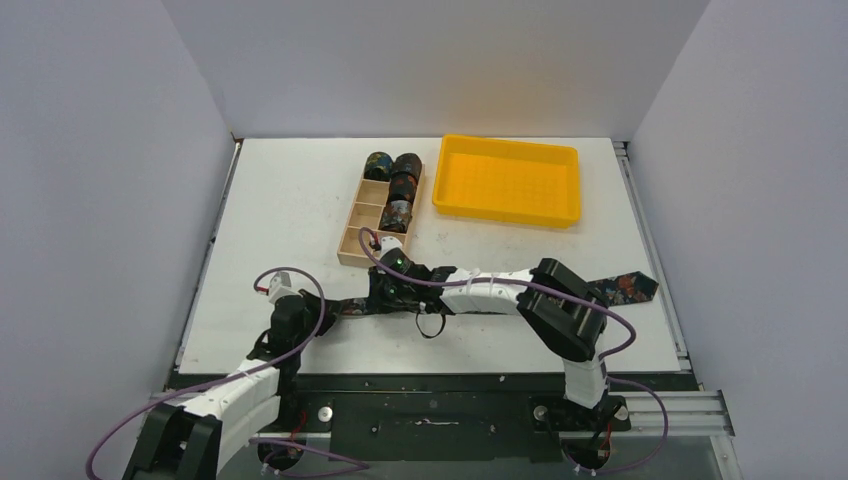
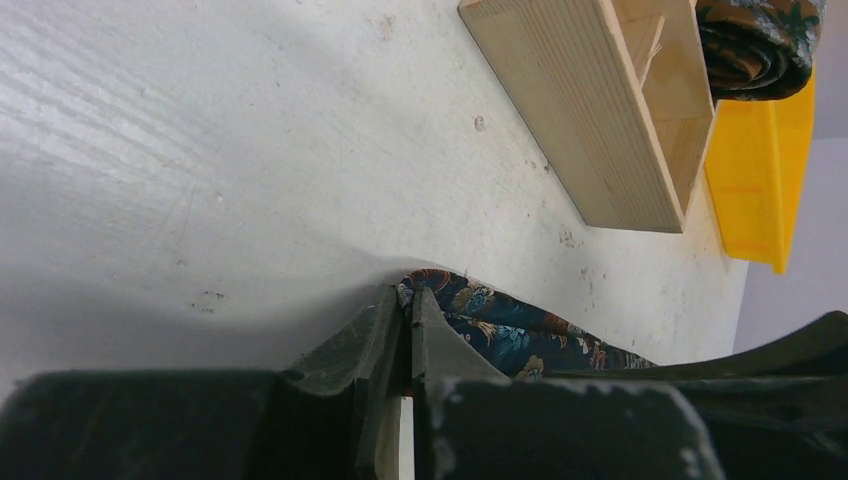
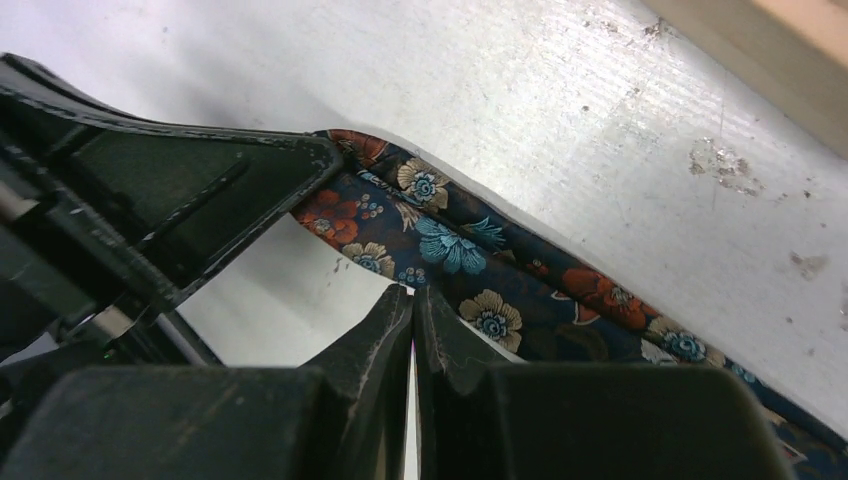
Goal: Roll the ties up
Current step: Roll the tie at the center of the board.
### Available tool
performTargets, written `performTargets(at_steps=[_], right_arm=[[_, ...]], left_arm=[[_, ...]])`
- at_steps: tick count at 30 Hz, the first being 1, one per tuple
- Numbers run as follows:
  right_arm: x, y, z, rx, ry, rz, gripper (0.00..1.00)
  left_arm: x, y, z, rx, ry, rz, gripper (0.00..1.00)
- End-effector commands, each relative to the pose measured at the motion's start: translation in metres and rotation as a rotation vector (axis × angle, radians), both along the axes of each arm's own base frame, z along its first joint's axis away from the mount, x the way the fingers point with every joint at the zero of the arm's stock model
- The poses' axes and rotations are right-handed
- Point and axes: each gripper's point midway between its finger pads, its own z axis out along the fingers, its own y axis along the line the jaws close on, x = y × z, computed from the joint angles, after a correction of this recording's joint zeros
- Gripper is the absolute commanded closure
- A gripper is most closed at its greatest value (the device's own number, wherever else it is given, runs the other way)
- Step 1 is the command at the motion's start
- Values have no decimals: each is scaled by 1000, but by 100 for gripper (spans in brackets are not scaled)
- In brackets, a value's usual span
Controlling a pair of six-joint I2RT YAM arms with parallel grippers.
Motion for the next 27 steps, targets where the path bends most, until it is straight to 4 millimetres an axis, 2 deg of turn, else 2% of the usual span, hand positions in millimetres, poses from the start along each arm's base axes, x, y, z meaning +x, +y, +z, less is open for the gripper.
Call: performTargets(at_steps=[1,5,8,11,15,17,21,27], right_arm=[[2,-2,42,60,-73,5,95],[2,-3,37,42,-79,10,95],[0,2,40,36,-99,29,95],[-2,2,32,-23,-115,39,91],[6,-3,21,-115,-165,7,62],[9,-4,15,-145,-171,3,57],[12,-3,6,-173,-170,3,60],[25,-6,0,-189,-162,-41,74]], left_arm=[[-10,1,-3,-36,33,25,98],[-8,13,6,9,30,73,59],[-9,17,11,49,39,75,48],[-10,18,13,56,40,75,46],[-15,18,9,55,61,68,46],[-14,15,9,49,59,56,47],[-12,7,10,29,49,17,52],[-11,3,5,37,68,-12,55]])
